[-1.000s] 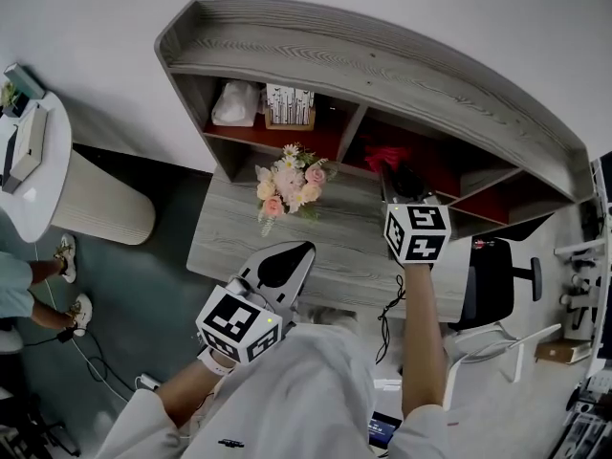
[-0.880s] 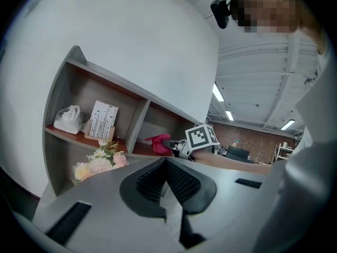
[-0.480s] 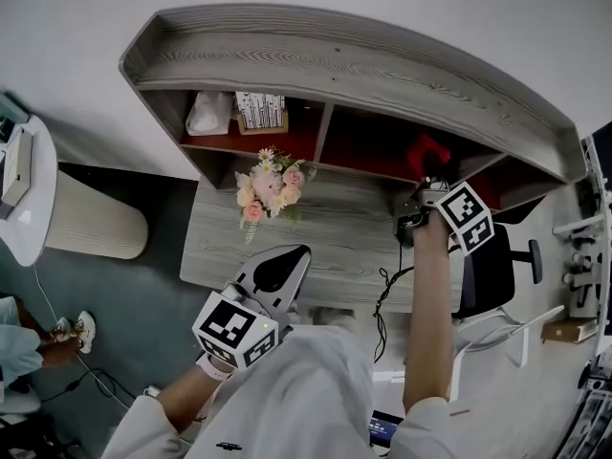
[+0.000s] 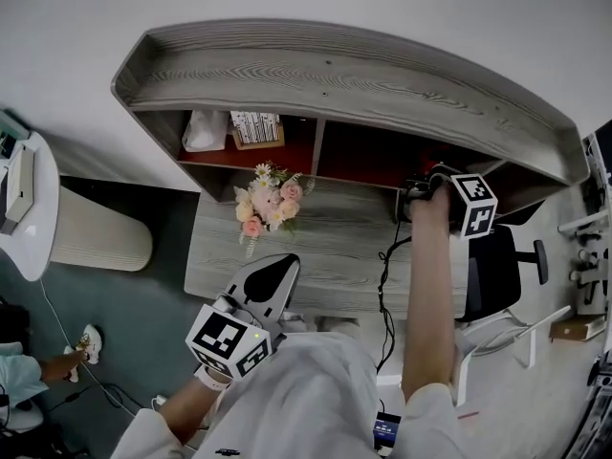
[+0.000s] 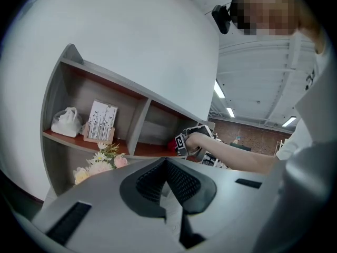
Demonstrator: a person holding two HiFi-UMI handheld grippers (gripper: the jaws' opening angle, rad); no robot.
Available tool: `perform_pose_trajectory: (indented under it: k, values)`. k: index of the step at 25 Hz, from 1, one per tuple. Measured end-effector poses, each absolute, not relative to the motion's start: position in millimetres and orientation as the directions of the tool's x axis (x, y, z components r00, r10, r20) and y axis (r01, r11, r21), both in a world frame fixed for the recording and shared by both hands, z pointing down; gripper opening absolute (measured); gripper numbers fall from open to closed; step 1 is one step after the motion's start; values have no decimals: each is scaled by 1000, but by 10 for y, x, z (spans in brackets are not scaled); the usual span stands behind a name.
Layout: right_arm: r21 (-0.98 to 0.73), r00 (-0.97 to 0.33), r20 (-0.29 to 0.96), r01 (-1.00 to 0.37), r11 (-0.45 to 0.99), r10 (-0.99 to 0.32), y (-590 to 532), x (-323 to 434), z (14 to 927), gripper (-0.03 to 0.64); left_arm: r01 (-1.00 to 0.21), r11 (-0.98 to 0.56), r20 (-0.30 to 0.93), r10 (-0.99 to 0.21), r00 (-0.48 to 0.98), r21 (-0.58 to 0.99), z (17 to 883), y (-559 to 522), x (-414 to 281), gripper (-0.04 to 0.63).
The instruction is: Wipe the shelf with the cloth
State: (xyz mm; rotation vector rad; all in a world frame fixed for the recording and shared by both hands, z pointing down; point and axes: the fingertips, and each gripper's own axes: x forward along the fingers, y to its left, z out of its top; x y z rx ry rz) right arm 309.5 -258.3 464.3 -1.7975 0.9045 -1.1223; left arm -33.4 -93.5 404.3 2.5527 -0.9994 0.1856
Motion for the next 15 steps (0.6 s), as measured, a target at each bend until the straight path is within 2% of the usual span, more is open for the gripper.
perform_pose_trajectory:
  k: [3,5,10,15]
  values:
    - [-907,394,349,-85,-412,-850,-2660,3149,4656,81,-680,-670,263,-627,733,299,4007,-962,-355,6]
    - [-909,420,334,-91,-406,-844,-2723,3194,4640,81,-687,-663,268,-633,726,298,4015,-969,-388,6]
    - [-906,453,256,-196,-375,-854,-2791,3233,4434,80,-704,-644,279,-647,710,300,4067,-1009,-495,6]
    - [-920,439,92,-305,-245,-894,-2783,3227,3986,81,-697,-649,268,-644,716,303,4057,-1000,-485,6]
